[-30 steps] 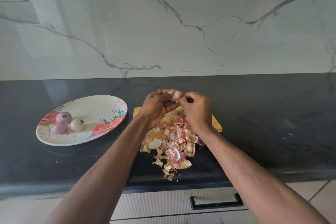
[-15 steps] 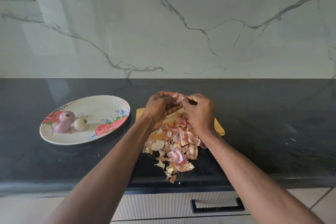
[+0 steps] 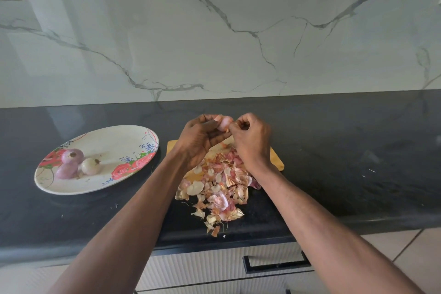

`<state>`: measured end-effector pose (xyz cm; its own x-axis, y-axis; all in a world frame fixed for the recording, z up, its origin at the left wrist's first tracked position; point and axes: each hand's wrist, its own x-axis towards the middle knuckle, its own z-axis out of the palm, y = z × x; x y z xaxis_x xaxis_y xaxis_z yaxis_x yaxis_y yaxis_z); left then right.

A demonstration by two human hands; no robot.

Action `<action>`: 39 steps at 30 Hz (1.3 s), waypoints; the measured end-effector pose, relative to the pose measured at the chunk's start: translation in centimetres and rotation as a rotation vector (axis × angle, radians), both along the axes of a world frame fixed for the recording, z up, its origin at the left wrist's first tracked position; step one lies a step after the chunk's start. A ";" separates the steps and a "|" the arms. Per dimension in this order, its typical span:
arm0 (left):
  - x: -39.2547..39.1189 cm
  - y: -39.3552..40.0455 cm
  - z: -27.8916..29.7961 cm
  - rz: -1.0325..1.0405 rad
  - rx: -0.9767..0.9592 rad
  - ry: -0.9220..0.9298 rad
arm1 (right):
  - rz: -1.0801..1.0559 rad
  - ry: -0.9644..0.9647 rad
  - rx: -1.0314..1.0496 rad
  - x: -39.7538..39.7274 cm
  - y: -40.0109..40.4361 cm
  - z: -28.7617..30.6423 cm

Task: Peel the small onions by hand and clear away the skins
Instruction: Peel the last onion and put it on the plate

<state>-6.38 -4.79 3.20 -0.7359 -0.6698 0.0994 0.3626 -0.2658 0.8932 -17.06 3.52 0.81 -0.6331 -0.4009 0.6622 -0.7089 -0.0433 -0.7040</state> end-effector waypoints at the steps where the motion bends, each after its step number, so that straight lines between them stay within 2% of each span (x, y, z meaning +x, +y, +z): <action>1: 0.0 0.0 0.0 -0.011 0.008 -0.002 | 0.006 -0.017 0.001 -0.1 0.0 0.0; 5: 0.3 -0.1 0.0 0.001 0.030 -0.028 | 0.036 0.039 -0.035 -0.2 0.4 0.3; 9: 0.4 -0.6 -0.1 0.080 0.031 -0.088 | 0.240 0.037 0.029 0.1 0.9 0.8; 12: 0.5 -1.0 -0.2 0.106 -0.023 -0.129 | 0.321 0.047 0.139 0.3 0.8 0.7; 15: 0.7 -0.8 -0.2 0.105 -0.114 -0.178 | 0.314 0.041 0.151 0.7 0.8 0.8; 20: 0.5 -0.9 -0.6 0.177 -0.256 -0.233 | 0.338 -0.164 0.118 0.5 0.4 0.7; 24: 0.6 -1.3 -0.8 0.283 -0.394 -0.106 | 0.357 -0.311 0.062 0.1 0.4 1.0; 29: 0.9 -1.1 -0.4 0.269 -0.566 -0.042 | 0.606 -0.635 -0.087 -0.6 0.5 1.3; 34: 1.0 -1.6 -1.1 0.381 -0.834 -0.108 | 0.686 -0.727 -0.125 -0.6 1.1 1.9; 39: 1.1 -1.4 -1.2 0.371 -0.930 -0.146 | 0.715 -0.754 -0.096 -0.6 1.4 2.0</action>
<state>-5.24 -6.23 2.04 -0.5436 -0.5616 0.6238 0.1514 0.6654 0.7310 -17.65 4.92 2.84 -0.5314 -0.8116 0.2426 0.1257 -0.3588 -0.9249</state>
